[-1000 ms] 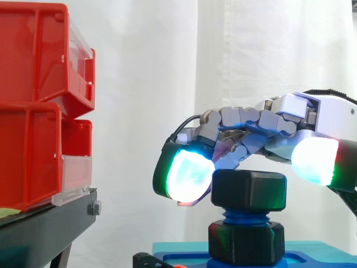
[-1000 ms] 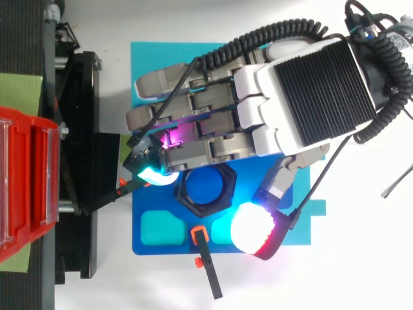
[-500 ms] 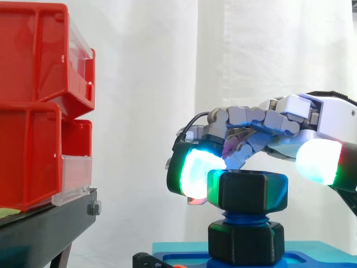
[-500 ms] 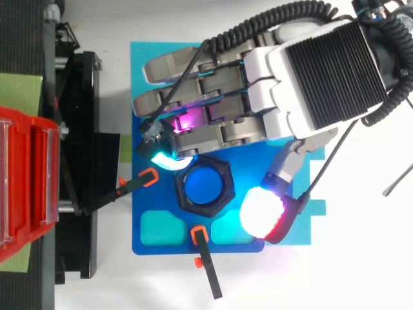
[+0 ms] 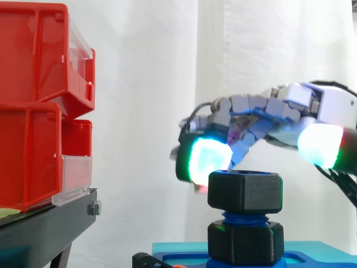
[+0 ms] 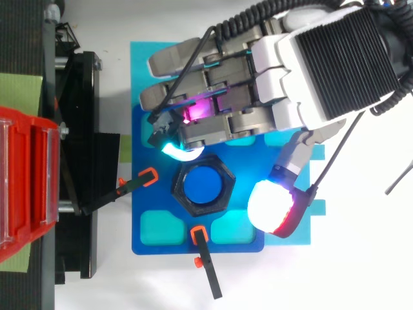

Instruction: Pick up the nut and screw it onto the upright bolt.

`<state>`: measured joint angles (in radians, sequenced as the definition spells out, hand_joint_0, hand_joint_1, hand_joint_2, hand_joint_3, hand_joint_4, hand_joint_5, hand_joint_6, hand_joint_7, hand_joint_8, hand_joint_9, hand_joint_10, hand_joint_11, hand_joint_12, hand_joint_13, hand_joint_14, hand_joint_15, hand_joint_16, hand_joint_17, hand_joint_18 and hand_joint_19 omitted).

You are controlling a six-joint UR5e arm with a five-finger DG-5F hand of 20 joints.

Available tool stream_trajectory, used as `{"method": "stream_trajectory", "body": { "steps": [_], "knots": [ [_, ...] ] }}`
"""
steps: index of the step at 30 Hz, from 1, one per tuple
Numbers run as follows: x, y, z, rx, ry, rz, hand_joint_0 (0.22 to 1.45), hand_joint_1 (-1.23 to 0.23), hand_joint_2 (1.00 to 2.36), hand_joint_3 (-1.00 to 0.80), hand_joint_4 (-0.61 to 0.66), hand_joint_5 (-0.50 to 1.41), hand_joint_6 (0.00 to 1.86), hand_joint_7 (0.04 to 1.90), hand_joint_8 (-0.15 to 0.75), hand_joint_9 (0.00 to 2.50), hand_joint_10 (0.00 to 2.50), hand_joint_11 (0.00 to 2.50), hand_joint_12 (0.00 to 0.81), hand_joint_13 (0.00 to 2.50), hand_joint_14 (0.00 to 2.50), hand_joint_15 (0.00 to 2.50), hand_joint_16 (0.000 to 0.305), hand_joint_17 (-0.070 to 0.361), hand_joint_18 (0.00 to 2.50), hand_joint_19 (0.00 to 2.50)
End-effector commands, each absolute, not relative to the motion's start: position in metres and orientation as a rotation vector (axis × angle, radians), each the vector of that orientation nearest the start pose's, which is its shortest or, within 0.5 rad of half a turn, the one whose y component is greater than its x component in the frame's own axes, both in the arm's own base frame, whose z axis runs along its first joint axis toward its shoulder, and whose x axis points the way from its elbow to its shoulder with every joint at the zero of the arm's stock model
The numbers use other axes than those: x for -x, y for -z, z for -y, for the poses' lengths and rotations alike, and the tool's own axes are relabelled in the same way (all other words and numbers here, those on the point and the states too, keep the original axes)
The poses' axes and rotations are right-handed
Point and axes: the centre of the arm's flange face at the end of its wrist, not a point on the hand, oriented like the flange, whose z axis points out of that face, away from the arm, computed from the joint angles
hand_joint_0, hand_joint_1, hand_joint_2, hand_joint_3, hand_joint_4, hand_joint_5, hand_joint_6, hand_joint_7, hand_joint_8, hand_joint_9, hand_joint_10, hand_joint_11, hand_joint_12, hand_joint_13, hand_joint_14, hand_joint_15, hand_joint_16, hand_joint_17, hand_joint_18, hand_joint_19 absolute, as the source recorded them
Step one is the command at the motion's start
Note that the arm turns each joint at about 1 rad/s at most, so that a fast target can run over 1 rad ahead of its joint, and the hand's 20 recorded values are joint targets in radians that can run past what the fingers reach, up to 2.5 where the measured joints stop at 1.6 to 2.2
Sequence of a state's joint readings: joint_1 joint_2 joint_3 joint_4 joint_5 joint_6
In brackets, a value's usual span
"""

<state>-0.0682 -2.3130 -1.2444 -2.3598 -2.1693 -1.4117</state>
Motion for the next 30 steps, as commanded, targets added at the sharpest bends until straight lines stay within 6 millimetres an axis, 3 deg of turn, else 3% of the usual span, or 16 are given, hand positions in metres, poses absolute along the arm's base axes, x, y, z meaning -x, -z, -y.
{"method": "stream_trajectory", "body": {
  "steps": [1,4,10,16,18,23,30],
  "knots": [
    [-0.762,-0.28,0.132,0.405,-0.433,-1.181,0.48,-0.16,1.0,-0.5,0.25,-0.07,0.5,1.03,0.23,0.84,0.0,0.0,0.23,0.59,0.0,0.0,0.027,0.061,0.3,0.0],
    [-0.766,-0.296,0.137,0.402,-0.451,-1.186,0.48,-0.16,1.0,-0.5,0.22,-0.09,0.5,0.88,0.222,0.83,0.0,0.0,0.231,0.57,0.0,0.0,0.028,0.062,0.28,0.01],
    [-0.769,-0.299,0.132,0.407,-0.457,-1.161,0.47,-0.15,1.0,-0.5,0.18,-0.11,0.5,0.73,0.206,0.75,0.0,0.0,0.237,0.51,0.0,0.0,0.028,0.063,0.21,0.0],
    [-0.769,-0.278,0.12,0.398,-0.471,-1.189,0.47,-0.14,1.0,-0.5,0.15,-0.13,0.5,0.63,0.169,0.57,0.0,0.0,0.246,0.3,0.0,0.0,0.028,0.062,0.0,0.0],
    [-0.761,-0.255,0.113,0.359,-0.471,-1.227,0.47,-0.14,1.0,-0.5,0.14,-0.14,0.5,0.61,0.158,0.44,0.0,0.0,0.262,0.21,0.0,0.0,0.029,0.065,0.0,0.0],
    [-0.764,-0.25,0.106,0.311,-0.452,-1.229,0.46,-0.12,1.0,-0.5,0.13,-0.15,0.5,0.61,0.153,0.33,0.0,0.0,0.276,0.14,0.0,0.0,0.031,0.07,0.0,0.0],
    [-0.763,-0.247,0.1,0.295,-0.467,-1.266,0.47,-0.11,1.0,-0.5,0.14,-0.15,0.5,0.64,0.17,0.35,0.0,0.0,0.279,0.18,0.0,0.0,0.031,0.071,0.0,0.0]
  ]
}}
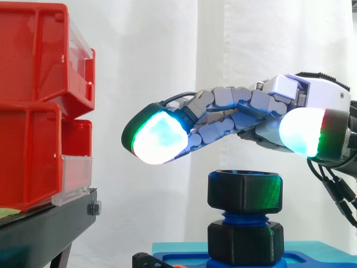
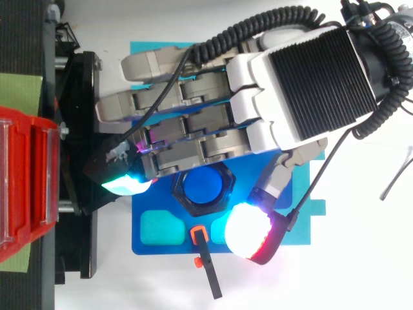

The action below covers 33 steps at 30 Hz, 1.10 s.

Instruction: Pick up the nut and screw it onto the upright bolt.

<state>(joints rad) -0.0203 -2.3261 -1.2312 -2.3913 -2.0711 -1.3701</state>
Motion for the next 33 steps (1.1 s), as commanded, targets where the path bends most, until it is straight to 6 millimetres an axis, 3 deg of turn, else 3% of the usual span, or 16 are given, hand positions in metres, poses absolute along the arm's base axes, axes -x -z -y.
{"method": "stream_trajectory", "body": {
  "steps": [1,18,29,33],
  "knots": [
    [-0.763,-0.246,0.1,0.296,-0.468,-1.269,0.47,-0.11,1.0,-0.5,0.15,-0.15,0.5,0.65,0.17,0.35,0.0,0.0,0.279,0.18,0.0,0.0,0.032,0.071,0.0,0.0],
    [-0.757,-0.238,0.101,0.237,-0.531,-1.358,0.48,-0.12,1.0,-0.5,0.24,-0.08,0.5,1.07,0.213,0.53,0.0,0.0,0.265,0.34,0.0,0.0,0.028,0.063,0.0,0.0],
    [-0.756,-0.238,0.107,0.232,-0.53,-1.357,0.5,-0.13,1.0,-0.5,0.18,-0.05,0.5,1.45,0.222,0.59,0.0,0.0,0.25,0.46,0.0,0.0,0.025,0.055,0.12,0.0],
    [-0.755,-0.238,0.112,0.221,-0.534,-1.36,0.5,-0.14,1.0,-0.5,0.18,-0.05,0.52,1.48,0.226,0.61,0.0,0.0,0.248,0.49,0.0,0.0,0.024,0.054,0.15,0.0]
  ]
}}
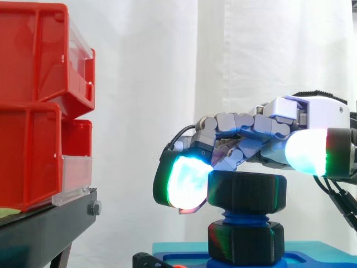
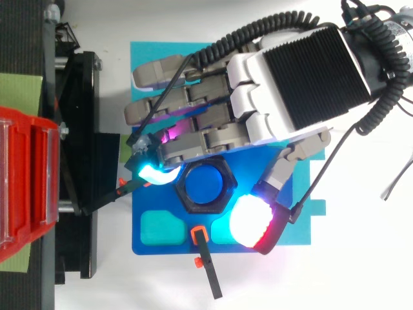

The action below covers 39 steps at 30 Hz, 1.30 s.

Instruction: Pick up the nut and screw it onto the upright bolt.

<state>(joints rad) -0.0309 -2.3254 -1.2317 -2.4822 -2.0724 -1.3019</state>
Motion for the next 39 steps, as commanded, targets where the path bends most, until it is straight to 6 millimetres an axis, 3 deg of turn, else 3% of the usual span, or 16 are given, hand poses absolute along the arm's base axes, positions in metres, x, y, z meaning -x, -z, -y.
{"method": "stream_trajectory", "body": {
  "steps": [1,19,26,28,30,39],
  "knots": [
    [-0.755,-0.238,0.113,0.22,-0.533,-1.36,0.5,-0.14,1.0,-0.5,0.18,-0.05,0.52,1.48,0.227,0.61,0.0,0.0,0.247,0.49,0.0,0.0,0.024,0.054,0.15,0.0],
    [-0.754,-0.244,0.128,0.272,-0.537,-1.304,0.5,-0.16,1.0,-0.5,0.18,-0.03,0.55,1.49,0.239,0.7,0.0,0.0,0.234,0.6,0.0,0.0,0.024,0.054,0.3,0.0],
    [-0.753,-0.245,0.134,0.272,-0.536,-1.298,0.51,-0.17,1.0,-0.5,0.16,0.0,0.53,1.59,0.248,0.82,0.0,0.0,0.216,0.67,0.0,0.0,0.022,0.049,0.4,0.0],
    [-0.754,-0.25,0.135,0.271,-0.537,-1.291,0.51,-0.17,1.0,-0.5,0.19,-0.01,0.5,1.53,0.243,0.81,0.0,0.0,0.217,0.66,0.0,0.0,0.022,0.05,0.39,0.0],
    [-0.756,-0.252,0.135,0.273,-0.538,-1.287,0.51,-0.16,1.0,-0.5,0.22,-0.04,0.5,1.33,0.239,0.8,0.0,0.0,0.219,0.65,0.0,0.0,0.023,0.052,0.38,0.0],
    [-0.761,-0.262,0.129,0.286,-0.556,-1.269,0.5,-0.16,1.0,-0.5,0.26,-0.08,0.5,0.98,0.231,0.78,0.0,0.0,0.225,0.64,0.0,0.0,0.024,0.055,0.37,0.0]
  ]
}}
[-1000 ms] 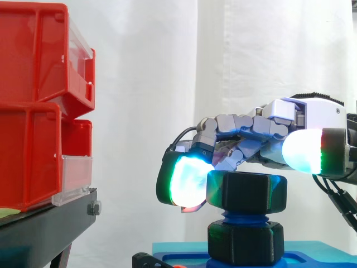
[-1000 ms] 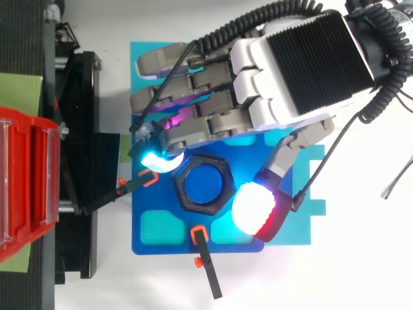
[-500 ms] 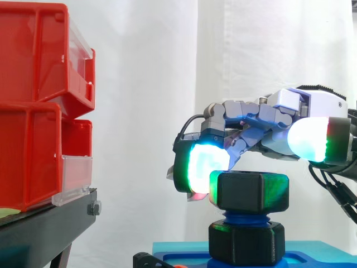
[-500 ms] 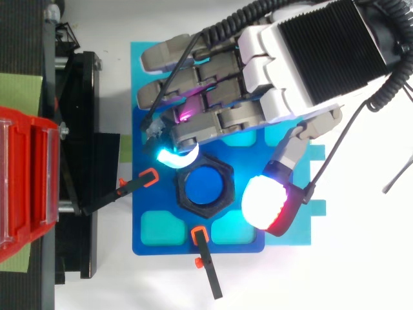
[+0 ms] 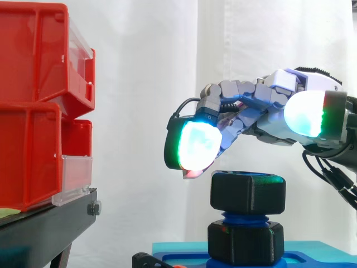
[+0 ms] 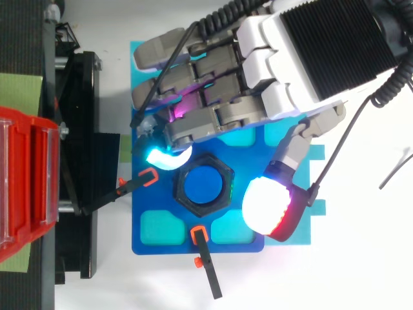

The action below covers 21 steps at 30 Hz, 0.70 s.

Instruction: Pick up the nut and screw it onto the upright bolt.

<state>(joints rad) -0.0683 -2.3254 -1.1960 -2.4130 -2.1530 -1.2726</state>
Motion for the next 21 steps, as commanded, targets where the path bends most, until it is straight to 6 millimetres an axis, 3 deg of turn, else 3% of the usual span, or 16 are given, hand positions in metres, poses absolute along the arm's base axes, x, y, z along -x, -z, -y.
{"method": "stream_trajectory", "body": {
  "steps": [1,3,9,12,21],
  "knots": [
    [-0.761,-0.262,0.129,0.285,-0.558,-1.269,0.5,-0.15,1.0,-0.5,0.25,-0.08,0.5,0.94,0.229,0.77,0.0,0.0,0.226,0.63,0.0,0.0,0.025,0.055,0.36,0.0],
    [-0.761,-0.262,0.128,0.286,-0.56,-1.268,0.5,-0.15,1.0,-0.5,0.21,-0.09,0.5,0.81,0.22,0.75,0.0,0.0,0.231,0.62,0.0,0.0,0.026,0.058,0.35,0.0],
    [-0.768,-0.272,0.122,0.302,-0.562,-1.223,0.49,-0.11,1.0,-0.5,0.19,-0.1,0.5,0.67,0.192,0.7,0.0,0.0,0.22,0.55,0.0,0.0,0.028,0.063,0.28,0.0],
    [-0.77,-0.273,0.118,0.303,-0.573,-1.2,0.49,-0.1,1.0,-0.5,0.18,-0.1,0.5,0.66,0.185,0.66,0.0,0.0,0.224,0.49,0.0,0.0,0.028,0.063,0.2,0.0],
    [-0.765,-0.25,0.097,0.253,-0.61,-1.28,0.49,-0.08,1.0,-0.5,0.18,-0.1,0.5,0.68,0.19,0.61,0.0,0.0,0.239,0.44,0.0,0.0,0.028,0.063,0.14,0.0]
  ]
}}
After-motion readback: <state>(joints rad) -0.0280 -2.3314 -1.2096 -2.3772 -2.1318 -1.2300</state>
